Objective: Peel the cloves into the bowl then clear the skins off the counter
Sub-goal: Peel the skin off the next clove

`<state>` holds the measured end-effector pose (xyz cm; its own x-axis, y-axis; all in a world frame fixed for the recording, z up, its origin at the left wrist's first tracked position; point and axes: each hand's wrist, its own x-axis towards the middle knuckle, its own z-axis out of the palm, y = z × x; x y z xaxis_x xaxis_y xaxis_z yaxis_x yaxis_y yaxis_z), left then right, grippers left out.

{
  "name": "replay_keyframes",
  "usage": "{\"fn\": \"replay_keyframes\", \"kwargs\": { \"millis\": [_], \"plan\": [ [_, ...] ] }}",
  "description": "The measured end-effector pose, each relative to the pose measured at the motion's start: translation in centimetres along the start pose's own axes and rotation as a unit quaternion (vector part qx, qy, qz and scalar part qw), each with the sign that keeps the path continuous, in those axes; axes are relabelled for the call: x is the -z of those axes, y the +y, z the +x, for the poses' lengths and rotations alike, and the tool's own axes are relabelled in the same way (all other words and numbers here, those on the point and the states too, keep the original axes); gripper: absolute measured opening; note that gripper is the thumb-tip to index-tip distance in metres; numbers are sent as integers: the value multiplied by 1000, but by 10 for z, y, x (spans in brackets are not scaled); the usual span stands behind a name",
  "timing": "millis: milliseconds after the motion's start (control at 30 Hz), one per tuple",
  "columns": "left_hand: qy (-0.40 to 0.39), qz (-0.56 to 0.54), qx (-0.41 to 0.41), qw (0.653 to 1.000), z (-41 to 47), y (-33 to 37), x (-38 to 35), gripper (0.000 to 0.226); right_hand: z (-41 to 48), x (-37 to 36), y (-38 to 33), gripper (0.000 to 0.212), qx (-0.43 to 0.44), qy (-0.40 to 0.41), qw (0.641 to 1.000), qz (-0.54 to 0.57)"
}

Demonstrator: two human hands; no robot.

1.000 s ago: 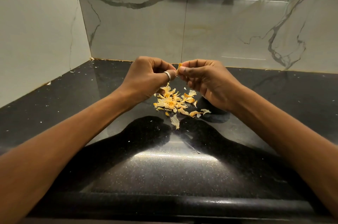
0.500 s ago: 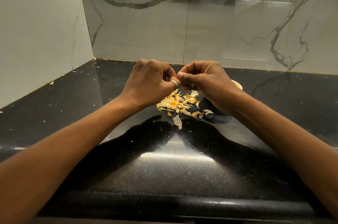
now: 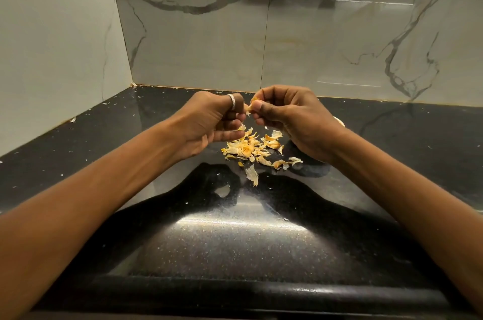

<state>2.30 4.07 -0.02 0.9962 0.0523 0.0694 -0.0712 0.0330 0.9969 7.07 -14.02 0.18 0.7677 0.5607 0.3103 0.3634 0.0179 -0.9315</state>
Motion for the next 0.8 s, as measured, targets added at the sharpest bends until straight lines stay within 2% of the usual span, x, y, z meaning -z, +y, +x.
{"fn": "replay_keyframes", "kwargs": {
  "millis": [200,400,567,800],
  "plan": [
    [-24,-88,30,995,1,0,2,14,1,-1,-1,10,-11,-2,998,60],
    [18,89,-37,995,2,-8,-4,18,4,-2,6,11,-40,43,998,-8],
    [35,175,-87,980,3,-11,-5,16,2,-5,4,12,-36,51,997,-36],
    [25,176,-91,980,5,-15,-5,14,1,-5,4,17,-36,56,997,-33]
  ]
}}
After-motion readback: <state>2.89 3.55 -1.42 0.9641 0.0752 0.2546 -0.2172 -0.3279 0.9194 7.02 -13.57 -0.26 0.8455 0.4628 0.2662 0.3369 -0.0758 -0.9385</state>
